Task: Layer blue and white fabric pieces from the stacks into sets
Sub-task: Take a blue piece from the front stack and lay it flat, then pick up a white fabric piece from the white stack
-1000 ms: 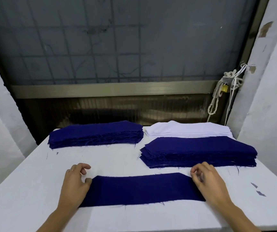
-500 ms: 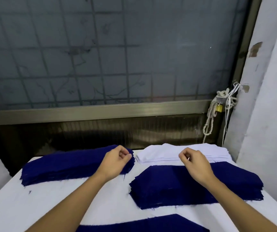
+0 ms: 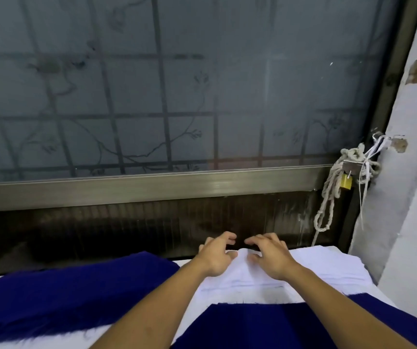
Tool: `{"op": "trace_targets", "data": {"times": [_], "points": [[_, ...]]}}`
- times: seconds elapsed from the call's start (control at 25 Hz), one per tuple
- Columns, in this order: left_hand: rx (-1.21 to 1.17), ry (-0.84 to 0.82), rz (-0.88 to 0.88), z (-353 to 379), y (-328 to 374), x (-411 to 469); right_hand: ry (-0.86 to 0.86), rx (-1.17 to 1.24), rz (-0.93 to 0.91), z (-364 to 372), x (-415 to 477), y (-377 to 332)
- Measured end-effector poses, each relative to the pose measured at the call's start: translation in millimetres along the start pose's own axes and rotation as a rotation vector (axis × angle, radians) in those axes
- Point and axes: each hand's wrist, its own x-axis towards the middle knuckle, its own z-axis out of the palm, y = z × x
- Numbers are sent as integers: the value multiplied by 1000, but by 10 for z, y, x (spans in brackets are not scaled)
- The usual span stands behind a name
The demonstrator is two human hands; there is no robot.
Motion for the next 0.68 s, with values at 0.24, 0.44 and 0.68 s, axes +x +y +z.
{"op": "trace_targets", "data": {"times": [0.24,0.44,0.68], "points": [[94,-28,37,117,16,313,62,-57,-85,116,103,22],[52,18,43,-101,-27,156,64,4,-25,-40,-26,82],[-83,95,49,-661,-159,-295,75,-18,-23,-386,-223,116]]}}
